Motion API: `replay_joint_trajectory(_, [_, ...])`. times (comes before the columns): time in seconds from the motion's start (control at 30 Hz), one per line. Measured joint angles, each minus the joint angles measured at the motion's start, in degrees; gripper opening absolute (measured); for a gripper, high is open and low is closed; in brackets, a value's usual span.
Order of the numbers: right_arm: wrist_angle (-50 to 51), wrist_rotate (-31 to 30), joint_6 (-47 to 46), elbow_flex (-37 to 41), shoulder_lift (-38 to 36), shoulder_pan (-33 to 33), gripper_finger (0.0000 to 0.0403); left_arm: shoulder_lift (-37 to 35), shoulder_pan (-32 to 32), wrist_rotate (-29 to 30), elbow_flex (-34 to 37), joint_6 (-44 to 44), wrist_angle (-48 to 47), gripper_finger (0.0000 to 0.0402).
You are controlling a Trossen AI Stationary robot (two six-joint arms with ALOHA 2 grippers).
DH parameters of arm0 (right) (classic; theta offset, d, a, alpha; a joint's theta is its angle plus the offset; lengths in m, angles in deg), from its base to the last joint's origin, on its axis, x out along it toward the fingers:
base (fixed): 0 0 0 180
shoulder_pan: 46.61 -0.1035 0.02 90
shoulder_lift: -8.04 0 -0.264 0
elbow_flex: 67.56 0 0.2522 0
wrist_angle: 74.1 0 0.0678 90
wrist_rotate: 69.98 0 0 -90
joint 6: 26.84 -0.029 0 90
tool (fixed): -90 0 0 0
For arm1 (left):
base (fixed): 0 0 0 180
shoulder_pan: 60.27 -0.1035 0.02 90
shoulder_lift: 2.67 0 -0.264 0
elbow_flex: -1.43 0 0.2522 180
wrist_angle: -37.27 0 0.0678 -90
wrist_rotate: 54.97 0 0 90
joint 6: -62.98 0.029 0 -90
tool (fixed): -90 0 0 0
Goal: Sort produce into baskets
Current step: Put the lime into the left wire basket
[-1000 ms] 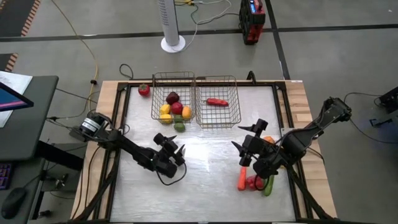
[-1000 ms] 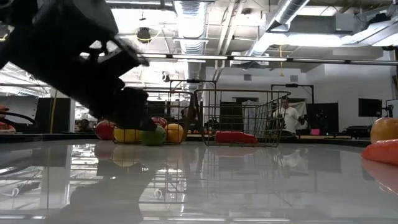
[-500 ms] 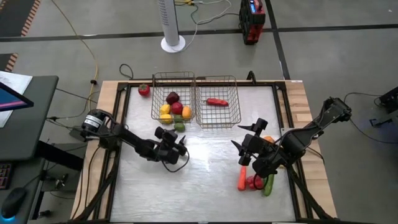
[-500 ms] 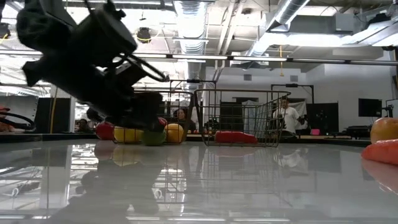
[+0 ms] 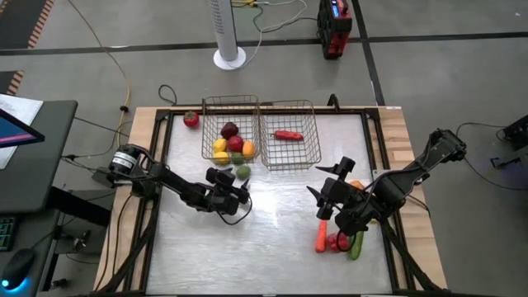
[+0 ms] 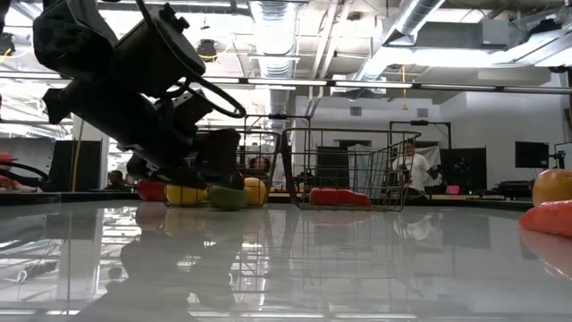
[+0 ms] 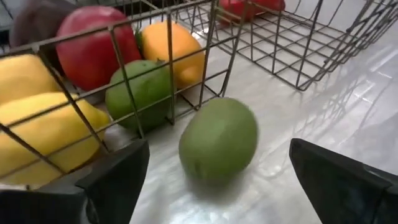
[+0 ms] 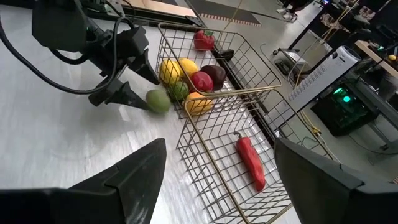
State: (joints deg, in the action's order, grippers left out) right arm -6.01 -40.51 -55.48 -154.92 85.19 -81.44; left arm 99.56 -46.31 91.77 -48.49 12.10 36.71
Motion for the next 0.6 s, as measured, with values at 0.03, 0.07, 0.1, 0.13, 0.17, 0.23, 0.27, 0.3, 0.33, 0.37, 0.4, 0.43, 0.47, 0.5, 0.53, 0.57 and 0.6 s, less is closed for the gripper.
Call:
replay_joint_trajectory(0.03, [0.0, 0.0, 0.0, 0.0, 0.01, 0.0, 0.0324, 0.0, 0.21, 0.11, 0.0, -0.95, -0.46, 0.0378])
replay_joint_trajectory(0.07, [0.01, 0.0, 0.0, 0.0, 0.0, 0.0, 0.0324, 0.0, 0.44, 0.65, 0.0, -1.86, -1.17, 0.0379])
replay_joint_trajectory(0.1, [0.0, 0.0, 0.0, 0.0, 0.0, 0.0, 0.0324, 0.0, 0.63, 1.43, 0.0, -2.71, -1.69, 0.0379])
replay_joint_trajectory(0.13, [-0.01, 0.0, 0.01, 0.0, 0.0, 0.0, 0.0324, 0.0, 0.7, 2.22, 0.0, -3.44, -1.93, 0.0379])
replay_joint_trajectory(0.17, [-0.02, 0.0, 0.02, 0.0, 0.0, 0.0, 0.0324, 0.0, 0.68, 2.75, 0.0, -3.85, -1.93, 0.0379])
replay_joint_trajectory(0.23, [-0.11, 0.0, 0.02, 0.0, 0.0, 0.0, 0.0324, 0.0, 0.59, 3.13, -0.03, -4.45, -1.82, 0.038])
replay_joint_trajectory(0.27, [-0.13, 0.0, 0.02, 0.0, 0.0, 0.0, 0.0324, 0.03, 0.6, 3.21, -0.14, -4.58, -1.84, 0.038])
replay_joint_trajectory(0.3, [-0.13, 0.0, 0.04, 0.0, 0.0, 0.0, 0.0324, 0.27, 0.66, 3.27, -0.44, -4.46, -1.82, 0.038])
replay_joint_trajectory(0.33, [-0.13, 0.0, 0.04, 0.0, 0.0, 0.04, 0.0324, 0.78, 0.66, 3.38, -0.91, -3.82, -1.65, 0.038])
replay_joint_trajectory(0.37, [-0.13, 0.0, 0.05, 0.0, 0.0, 0.04, 0.0324, 1.2, 0.83, 3.52, -1.44, -2.77, -1.68, 0.038])
replay_joint_trajectory(0.4, [-0.13, 0.0, 0.07, 0.0, 0.0, 0.04, 0.0324, 1.93, 1.03, 3.8, -2.11, -1.57, -1.73, 0.038])
replay_joint_trajectory(0.43, [-0.13, 0.0, 0.13, 0.0, 0.0, 0.04, 0.0324, 2.91, 1.09, 4.03, -3.12, -0.32, -1.68, 0.038])
replay_joint_trajectory(0.47, [-0.18, 0.0, 0.13, 0.0, 0.0, 0.04, 0.0324, 3.98, 1.18, 3.97, -4.17, 0.76, -1.53, 0.038])
replay_joint_trajectory(0.5, [-0.2, 0.0, 0.16, 0.0, 0.0, 0.04, 0.0324, 5.25, 1.19, 3.97, -5.11, 1.72, -1.59, 0.038])
replay_joint_trajectory(0.53, [-0.29, 0.0, 0.17, 0.0, 0.0, 0.04, 0.0324, 6.7, 1.19, 3.95, -6.26, 2.48, -1.7, 0.038])
replay_joint_trajectory(0.57, [-0.39, -0.01, 0.16, 0.0, 0.0, 0.04, 0.0324, 8.16, 1.19, 3.75, -7.5, 2.99, -1.68, 0.038])
replay_joint_trajectory(0.6, [-0.39, 0.0, 0.17, 0.0, 0.0, 0.04, 0.0324, 9.72, 1.19, 3.71, -8.6, 3.2, -1.65, 0.038])
